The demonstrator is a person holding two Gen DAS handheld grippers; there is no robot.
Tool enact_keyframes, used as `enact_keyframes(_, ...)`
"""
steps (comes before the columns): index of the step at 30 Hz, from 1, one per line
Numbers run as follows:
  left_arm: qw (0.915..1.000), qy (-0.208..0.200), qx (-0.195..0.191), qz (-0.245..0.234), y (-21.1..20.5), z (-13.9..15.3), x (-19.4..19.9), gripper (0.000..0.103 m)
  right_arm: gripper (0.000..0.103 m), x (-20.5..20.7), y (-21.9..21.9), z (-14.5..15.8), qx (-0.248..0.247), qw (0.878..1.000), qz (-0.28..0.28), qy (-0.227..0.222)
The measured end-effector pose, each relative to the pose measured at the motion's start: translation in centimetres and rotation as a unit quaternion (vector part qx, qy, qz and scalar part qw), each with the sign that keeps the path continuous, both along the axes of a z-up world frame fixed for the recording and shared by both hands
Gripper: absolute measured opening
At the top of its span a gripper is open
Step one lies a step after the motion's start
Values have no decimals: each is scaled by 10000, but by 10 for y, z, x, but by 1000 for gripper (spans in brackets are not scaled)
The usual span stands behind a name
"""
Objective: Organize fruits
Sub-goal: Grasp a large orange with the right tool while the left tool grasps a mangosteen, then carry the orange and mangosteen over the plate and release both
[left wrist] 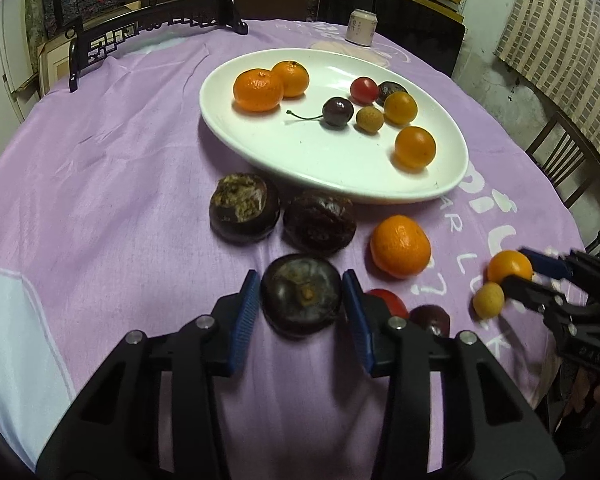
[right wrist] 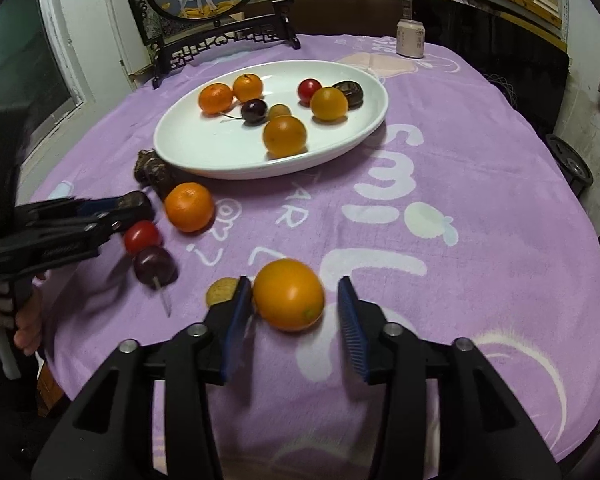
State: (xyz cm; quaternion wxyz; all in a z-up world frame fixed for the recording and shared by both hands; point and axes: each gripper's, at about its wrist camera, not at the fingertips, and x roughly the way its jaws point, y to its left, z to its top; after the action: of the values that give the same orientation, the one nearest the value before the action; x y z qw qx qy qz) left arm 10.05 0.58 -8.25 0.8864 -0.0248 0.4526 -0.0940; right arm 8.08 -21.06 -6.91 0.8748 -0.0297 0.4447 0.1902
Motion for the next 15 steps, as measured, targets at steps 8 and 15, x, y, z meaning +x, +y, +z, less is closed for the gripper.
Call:
enact_keyframes(8, 10000, -53, -64, 14, 4, -1, -11, 39, 37, -7, 7, -10, -303, 9995, 85, 44)
enact_keyframes(15, 9997, -149, -189, 103, 10, 10, -23, 39, 37, -13, 6, 7, -82, 9998, 5, -177)
